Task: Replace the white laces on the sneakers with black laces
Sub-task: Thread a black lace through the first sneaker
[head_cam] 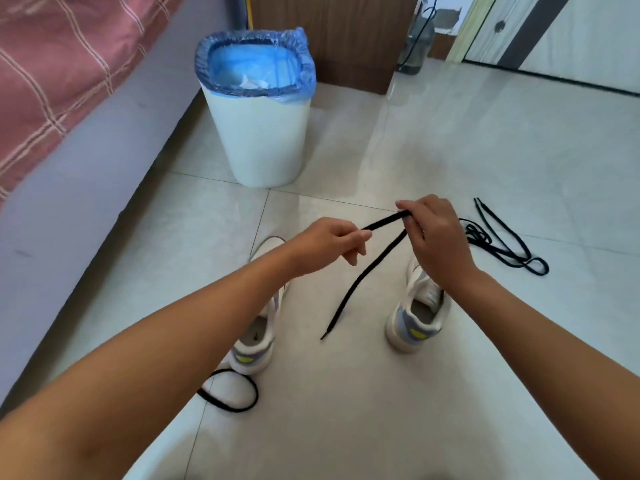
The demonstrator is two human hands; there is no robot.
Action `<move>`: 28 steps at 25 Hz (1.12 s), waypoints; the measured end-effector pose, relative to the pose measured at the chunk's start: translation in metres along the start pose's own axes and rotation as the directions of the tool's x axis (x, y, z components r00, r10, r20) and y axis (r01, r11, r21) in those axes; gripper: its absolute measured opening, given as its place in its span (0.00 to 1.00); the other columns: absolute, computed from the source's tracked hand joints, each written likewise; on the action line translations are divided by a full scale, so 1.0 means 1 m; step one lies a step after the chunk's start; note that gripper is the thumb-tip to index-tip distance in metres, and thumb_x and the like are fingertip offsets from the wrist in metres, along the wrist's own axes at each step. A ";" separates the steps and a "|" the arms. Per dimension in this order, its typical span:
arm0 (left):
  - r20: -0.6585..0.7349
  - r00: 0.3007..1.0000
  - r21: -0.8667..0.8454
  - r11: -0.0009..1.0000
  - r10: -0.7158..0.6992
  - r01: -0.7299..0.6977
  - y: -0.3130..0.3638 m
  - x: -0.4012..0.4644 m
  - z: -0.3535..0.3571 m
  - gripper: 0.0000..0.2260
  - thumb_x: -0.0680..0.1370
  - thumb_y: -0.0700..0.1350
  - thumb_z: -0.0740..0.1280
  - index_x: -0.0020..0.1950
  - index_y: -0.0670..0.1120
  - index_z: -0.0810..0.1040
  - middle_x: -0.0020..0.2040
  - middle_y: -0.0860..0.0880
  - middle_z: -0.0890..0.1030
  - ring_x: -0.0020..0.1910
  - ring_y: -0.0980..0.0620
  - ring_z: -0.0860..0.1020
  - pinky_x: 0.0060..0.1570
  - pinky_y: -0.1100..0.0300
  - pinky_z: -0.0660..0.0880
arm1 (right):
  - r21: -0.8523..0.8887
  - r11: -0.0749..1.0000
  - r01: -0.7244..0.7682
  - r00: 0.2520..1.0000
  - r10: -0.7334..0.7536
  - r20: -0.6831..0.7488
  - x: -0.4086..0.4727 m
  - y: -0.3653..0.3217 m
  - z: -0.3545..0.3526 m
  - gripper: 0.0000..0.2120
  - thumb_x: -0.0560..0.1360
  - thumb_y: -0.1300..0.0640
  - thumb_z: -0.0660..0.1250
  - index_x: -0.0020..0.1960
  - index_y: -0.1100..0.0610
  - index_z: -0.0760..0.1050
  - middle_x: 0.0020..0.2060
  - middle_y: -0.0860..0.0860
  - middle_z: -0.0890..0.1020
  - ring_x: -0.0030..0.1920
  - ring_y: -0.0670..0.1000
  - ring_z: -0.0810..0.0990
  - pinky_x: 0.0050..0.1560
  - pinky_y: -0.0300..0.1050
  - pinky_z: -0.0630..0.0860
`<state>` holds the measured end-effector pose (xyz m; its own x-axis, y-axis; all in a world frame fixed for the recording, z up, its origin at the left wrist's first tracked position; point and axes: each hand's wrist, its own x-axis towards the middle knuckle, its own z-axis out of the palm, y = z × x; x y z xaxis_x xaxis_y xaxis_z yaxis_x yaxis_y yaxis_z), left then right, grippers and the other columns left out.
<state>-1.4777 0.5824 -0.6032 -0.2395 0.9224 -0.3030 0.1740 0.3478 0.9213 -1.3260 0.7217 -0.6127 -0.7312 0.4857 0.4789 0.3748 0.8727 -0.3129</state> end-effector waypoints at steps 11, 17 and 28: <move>-0.140 0.978 -0.548 0.835 -0.151 0.050 -0.028 -0.059 -0.071 0.23 0.80 0.46 0.57 0.24 0.47 0.73 0.24 0.48 0.67 0.32 0.48 0.72 0.47 0.52 0.77 | 0.174 0.700 -0.693 0.709 0.618 0.340 -0.004 0.062 -0.005 0.12 0.79 0.62 0.58 0.51 0.60 0.80 0.36 0.52 0.79 0.33 0.49 0.73 0.34 0.35 0.68; -0.236 0.954 -0.640 0.768 -0.185 -0.009 -0.044 -0.068 -0.102 0.25 0.81 0.46 0.55 0.23 0.48 0.68 0.23 0.50 0.65 0.30 0.51 0.73 0.48 0.52 0.78 | 0.291 0.488 -0.823 0.568 0.731 0.379 -0.013 0.085 -0.008 0.11 0.78 0.65 0.57 0.51 0.63 0.78 0.32 0.52 0.78 0.28 0.45 0.72 0.28 0.34 0.69; -0.159 0.984 -0.095 0.993 -0.083 0.069 0.019 -0.005 -0.076 0.18 0.79 0.51 0.62 0.32 0.46 0.79 0.30 0.51 0.77 0.34 0.53 0.76 0.46 0.59 0.73 | 0.228 -0.109 -0.968 0.115 0.614 0.781 -0.028 0.024 0.018 0.16 0.80 0.56 0.61 0.36 0.63 0.71 0.23 0.53 0.80 0.18 0.42 0.71 0.20 0.31 0.69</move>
<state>-1.5453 0.5719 -0.5653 -0.4022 0.8517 -0.3360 0.0656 0.3929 0.9173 -1.3064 0.7283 -0.6488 -0.2992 0.5529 -0.7777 0.5369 -0.5762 -0.6162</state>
